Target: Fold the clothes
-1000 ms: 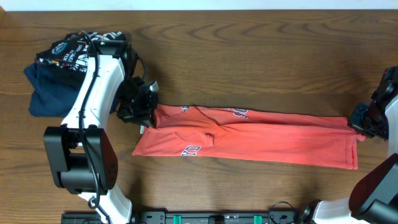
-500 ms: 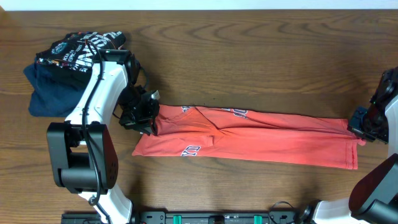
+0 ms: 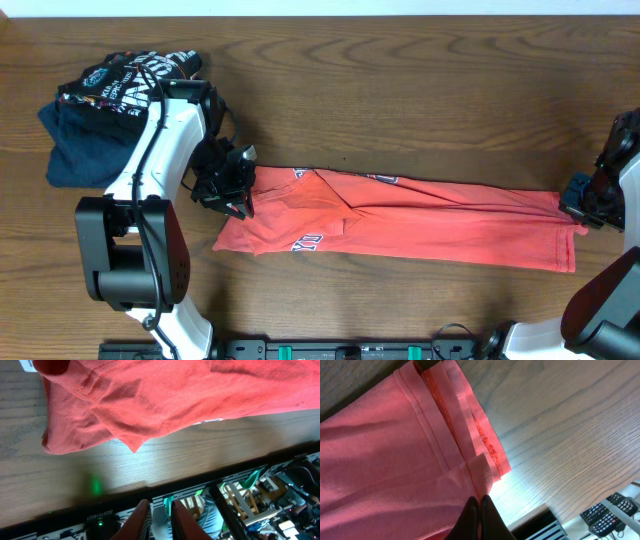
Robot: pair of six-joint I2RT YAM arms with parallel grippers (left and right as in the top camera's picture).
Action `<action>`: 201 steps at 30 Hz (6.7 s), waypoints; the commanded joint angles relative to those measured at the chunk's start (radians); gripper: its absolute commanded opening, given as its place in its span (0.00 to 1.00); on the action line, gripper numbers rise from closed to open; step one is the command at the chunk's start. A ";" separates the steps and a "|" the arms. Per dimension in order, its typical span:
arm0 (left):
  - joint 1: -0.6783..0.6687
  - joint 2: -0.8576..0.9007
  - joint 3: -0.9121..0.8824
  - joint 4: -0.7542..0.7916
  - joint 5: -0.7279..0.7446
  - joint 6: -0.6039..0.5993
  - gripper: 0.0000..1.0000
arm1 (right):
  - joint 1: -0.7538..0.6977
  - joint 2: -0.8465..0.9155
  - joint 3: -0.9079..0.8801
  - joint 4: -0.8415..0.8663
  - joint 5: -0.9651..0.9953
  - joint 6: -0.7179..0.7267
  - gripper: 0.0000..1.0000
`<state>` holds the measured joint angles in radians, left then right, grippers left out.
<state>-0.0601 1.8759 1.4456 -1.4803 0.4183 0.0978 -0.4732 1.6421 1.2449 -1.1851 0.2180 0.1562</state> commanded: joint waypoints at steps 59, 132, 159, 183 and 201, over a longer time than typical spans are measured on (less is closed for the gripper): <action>-0.326 0.002 -0.033 0.539 0.053 -0.077 0.17 | -0.076 -0.016 -0.100 0.101 -0.096 -0.004 0.69; -0.581 0.111 -0.066 0.335 -0.196 -0.615 0.08 | -0.096 -0.016 -0.293 0.293 -0.166 -0.015 0.81; -0.529 -0.025 -0.075 0.412 -0.196 -0.611 0.65 | -0.096 0.098 -0.294 0.320 -0.283 -0.196 0.76; -0.368 -0.055 -0.075 0.370 -0.259 -0.580 0.66 | -0.096 0.183 -0.287 0.343 -0.313 -0.195 0.01; -0.241 -0.159 -0.075 0.370 -0.278 -0.536 0.66 | -0.182 0.183 0.239 -0.016 -0.069 -0.064 0.01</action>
<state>-0.3164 1.7275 1.3510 -1.1034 0.1562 -0.4541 -0.6518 1.8328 1.4170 -1.1595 0.0738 0.0723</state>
